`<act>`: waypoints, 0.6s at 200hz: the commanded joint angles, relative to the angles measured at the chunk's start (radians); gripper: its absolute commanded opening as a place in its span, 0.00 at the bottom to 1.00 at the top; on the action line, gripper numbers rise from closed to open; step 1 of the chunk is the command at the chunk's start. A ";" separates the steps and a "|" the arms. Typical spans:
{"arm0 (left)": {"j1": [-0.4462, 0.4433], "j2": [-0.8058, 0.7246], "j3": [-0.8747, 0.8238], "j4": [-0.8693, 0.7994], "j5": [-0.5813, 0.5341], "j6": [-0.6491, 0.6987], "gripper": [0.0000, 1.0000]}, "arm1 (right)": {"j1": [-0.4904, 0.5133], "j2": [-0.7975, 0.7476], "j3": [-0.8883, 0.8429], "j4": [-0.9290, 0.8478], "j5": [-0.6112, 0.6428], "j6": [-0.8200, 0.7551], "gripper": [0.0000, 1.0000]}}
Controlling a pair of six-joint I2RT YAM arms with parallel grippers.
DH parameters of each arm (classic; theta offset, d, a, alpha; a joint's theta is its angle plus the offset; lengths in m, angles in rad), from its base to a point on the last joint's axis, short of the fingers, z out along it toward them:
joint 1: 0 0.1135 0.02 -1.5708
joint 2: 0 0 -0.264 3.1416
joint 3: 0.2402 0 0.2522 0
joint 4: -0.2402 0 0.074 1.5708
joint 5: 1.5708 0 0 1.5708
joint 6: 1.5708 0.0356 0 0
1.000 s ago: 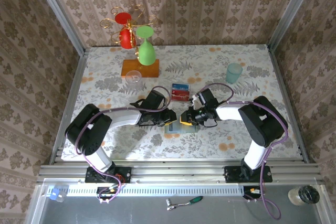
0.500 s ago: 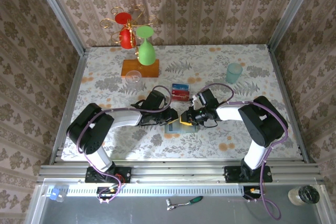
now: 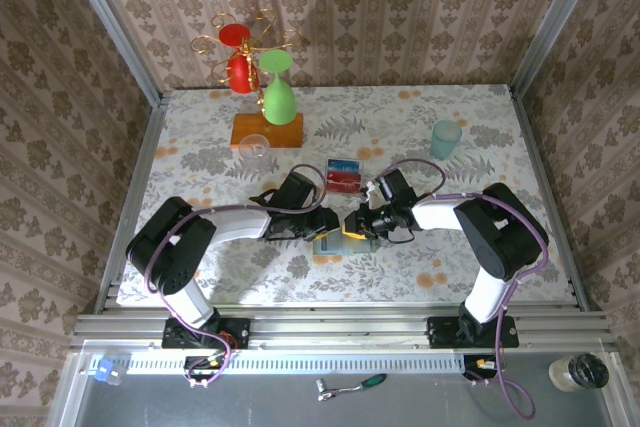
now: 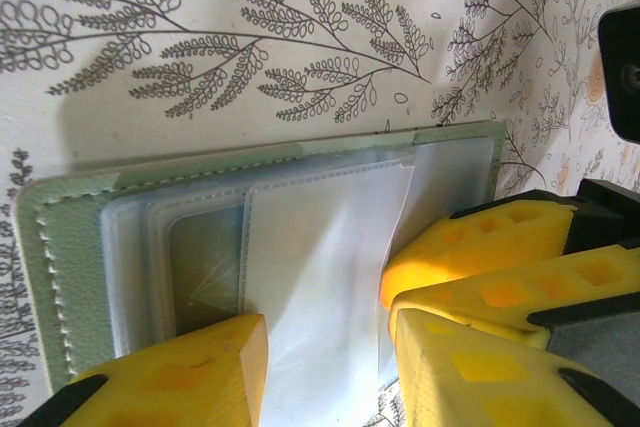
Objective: Take the credit cards out of the card holder
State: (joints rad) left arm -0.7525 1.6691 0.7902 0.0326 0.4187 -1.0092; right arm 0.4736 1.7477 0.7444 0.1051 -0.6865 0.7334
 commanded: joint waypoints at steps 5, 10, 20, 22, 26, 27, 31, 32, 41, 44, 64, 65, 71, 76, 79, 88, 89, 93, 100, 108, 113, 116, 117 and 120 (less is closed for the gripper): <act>-0.006 -0.018 0.005 -0.059 -0.038 0.018 0.41 | -0.009 0.008 -0.009 -0.017 -0.011 -0.005 0.22; -0.006 -0.026 0.004 -0.054 -0.042 0.018 0.41 | -0.009 0.007 -0.010 -0.017 -0.011 -0.006 0.22; -0.005 -0.044 0.000 -0.049 -0.053 0.018 0.41 | -0.009 0.006 -0.010 -0.017 -0.011 -0.006 0.22; -0.005 -0.047 0.000 -0.049 -0.055 0.020 0.41 | -0.009 0.006 -0.011 -0.019 -0.010 -0.006 0.22; -0.005 -0.054 0.000 -0.051 -0.058 0.021 0.41 | -0.009 0.006 -0.010 -0.019 -0.010 -0.006 0.22; -0.005 -0.055 -0.001 -0.052 -0.059 0.021 0.41 | -0.009 0.005 -0.011 -0.019 -0.011 -0.006 0.22; -0.005 -0.059 -0.001 -0.054 -0.062 0.022 0.41 | -0.009 0.005 -0.010 -0.019 -0.011 -0.006 0.22; -0.005 -0.060 0.000 -0.055 -0.062 0.022 0.41 | -0.009 0.004 -0.010 -0.019 -0.011 -0.006 0.22; -0.005 -0.066 0.004 -0.067 -0.067 0.027 0.41 | -0.009 0.005 -0.009 -0.019 -0.011 -0.006 0.22; -0.005 -0.067 0.006 -0.071 -0.068 0.029 0.41 | -0.010 0.005 -0.011 -0.019 -0.010 -0.006 0.22; -0.005 -0.061 0.012 -0.094 -0.071 0.034 0.41 | -0.010 0.007 -0.013 -0.016 -0.011 -0.006 0.22; -0.005 -0.061 0.012 -0.095 -0.072 0.034 0.41 | -0.010 0.007 -0.014 -0.016 -0.011 -0.006 0.22; -0.005 -0.060 0.011 -0.098 -0.071 0.034 0.41 | -0.010 0.008 -0.015 -0.016 -0.010 -0.006 0.22; -0.005 -0.059 0.010 -0.097 -0.070 0.034 0.41 | -0.010 0.009 -0.013 -0.015 -0.010 -0.006 0.22; -0.005 -0.056 0.008 -0.097 -0.070 0.033 0.41 | -0.010 0.009 -0.014 -0.016 -0.010 -0.006 0.22; -0.005 -0.051 0.009 -0.098 -0.068 0.032 0.41 | -0.010 0.012 -0.014 -0.016 -0.010 -0.006 0.22; -0.005 -0.050 0.009 -0.098 -0.067 0.033 0.41 | -0.010 0.011 -0.013 -0.017 -0.010 -0.006 0.22; -0.005 -0.048 0.008 -0.097 -0.066 0.030 0.41 | -0.010 0.011 -0.013 -0.017 -0.010 -0.006 0.22; -0.005 -0.042 0.009 -0.097 -0.062 0.030 0.41 | -0.010 0.010 -0.013 -0.017 -0.011 -0.008 0.21; -0.005 -0.034 0.010 -0.092 -0.056 0.030 0.41 | -0.012 0.011 -0.011 -0.021 -0.010 -0.008 0.19; -0.005 -0.030 0.010 -0.088 -0.053 0.028 0.41 | -0.012 0.010 -0.010 -0.023 -0.010 -0.008 0.19; -0.005 -0.028 0.010 -0.085 -0.050 0.028 0.41 | -0.012 0.013 -0.010 -0.025 -0.008 -0.009 0.18; -0.005 -0.026 0.010 -0.085 -0.050 0.027 0.41 | -0.012 0.012 -0.010 -0.027 -0.007 -0.009 0.18; -0.005 -0.024 0.011 -0.084 -0.047 0.026 0.41 | -0.012 0.012 -0.009 -0.030 -0.005 -0.010 0.18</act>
State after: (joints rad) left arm -0.7532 1.6241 0.7906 -0.0315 0.3656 -0.9981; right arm 0.4683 1.7477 0.7441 0.1043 -0.6861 0.7334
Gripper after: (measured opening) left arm 0.413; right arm 0.189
